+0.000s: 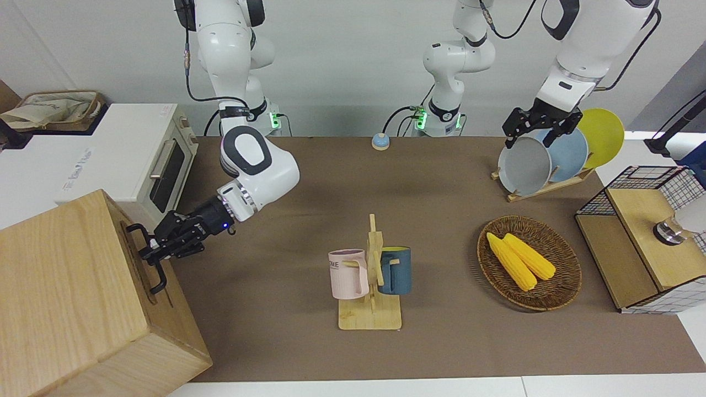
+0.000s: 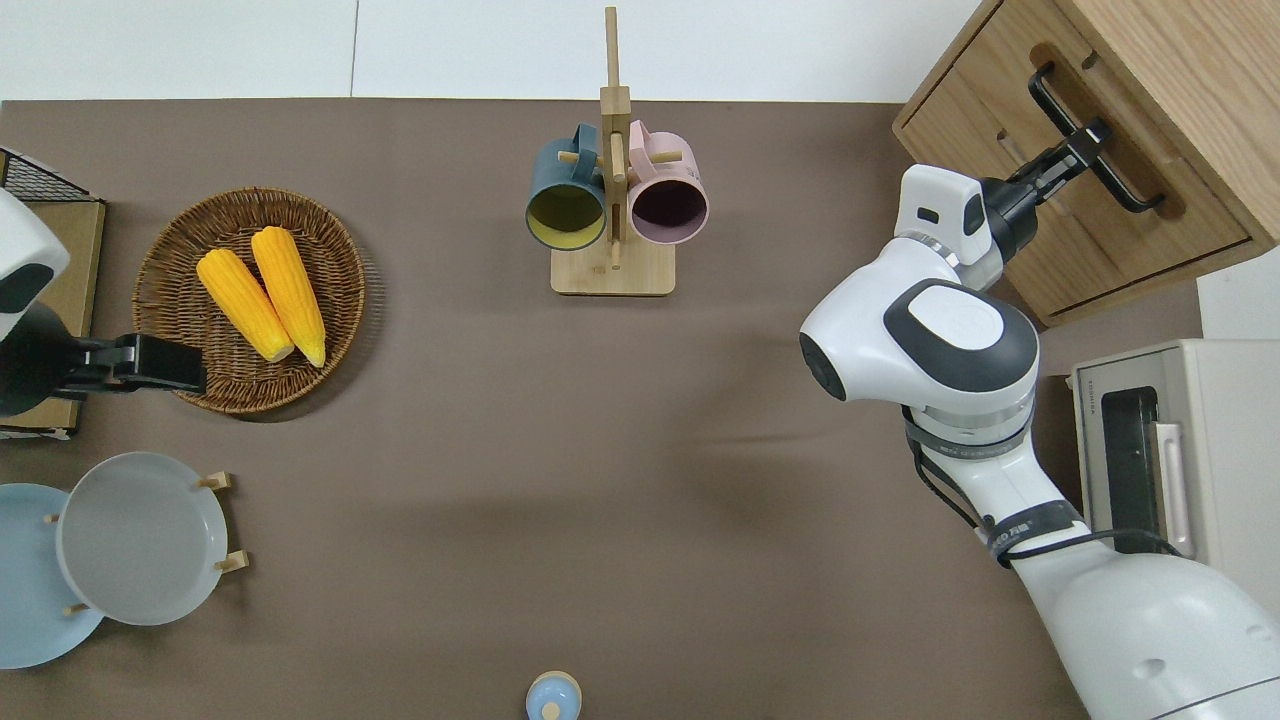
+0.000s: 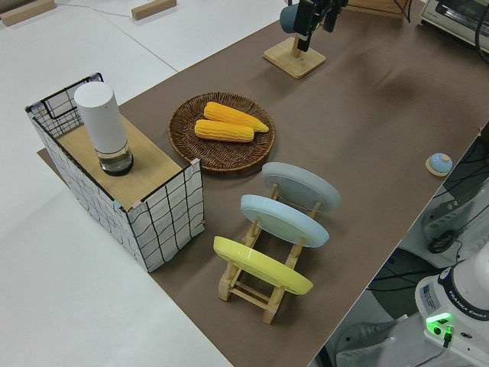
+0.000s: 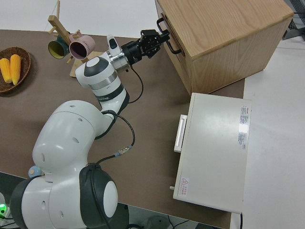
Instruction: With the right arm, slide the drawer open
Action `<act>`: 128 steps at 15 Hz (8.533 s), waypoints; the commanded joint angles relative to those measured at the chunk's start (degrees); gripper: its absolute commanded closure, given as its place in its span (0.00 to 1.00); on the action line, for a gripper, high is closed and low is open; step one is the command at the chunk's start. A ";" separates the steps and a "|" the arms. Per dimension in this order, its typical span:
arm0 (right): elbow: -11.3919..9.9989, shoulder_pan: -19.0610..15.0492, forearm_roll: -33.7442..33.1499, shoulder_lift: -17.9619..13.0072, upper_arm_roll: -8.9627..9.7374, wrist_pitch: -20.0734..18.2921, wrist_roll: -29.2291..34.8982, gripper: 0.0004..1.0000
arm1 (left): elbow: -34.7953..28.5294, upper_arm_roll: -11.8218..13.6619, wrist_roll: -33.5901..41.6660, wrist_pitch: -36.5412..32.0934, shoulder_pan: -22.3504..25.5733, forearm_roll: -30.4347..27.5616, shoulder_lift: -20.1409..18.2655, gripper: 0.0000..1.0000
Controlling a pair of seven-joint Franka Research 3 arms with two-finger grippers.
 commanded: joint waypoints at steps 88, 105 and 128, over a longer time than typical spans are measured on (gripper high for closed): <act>4.50 6.59 20.31 -1.35 29.24 -40.69 -3.77 0.01 | 0.04 0.12 0.36 -0.27 -0.27 0.73 -0.42 0.00; 4.85 2.47 57.97 -13.90 25.39 -23.66 -7.88 0.01 | 0.04 0.20 0.36 -0.35 -0.27 0.73 -0.51 0.00; 2.48 -20.12 102.31 -30.45 15.53 -19.51 -31.01 0.01 | 0.04 0.12 0.36 -0.27 -0.27 0.73 -0.42 0.00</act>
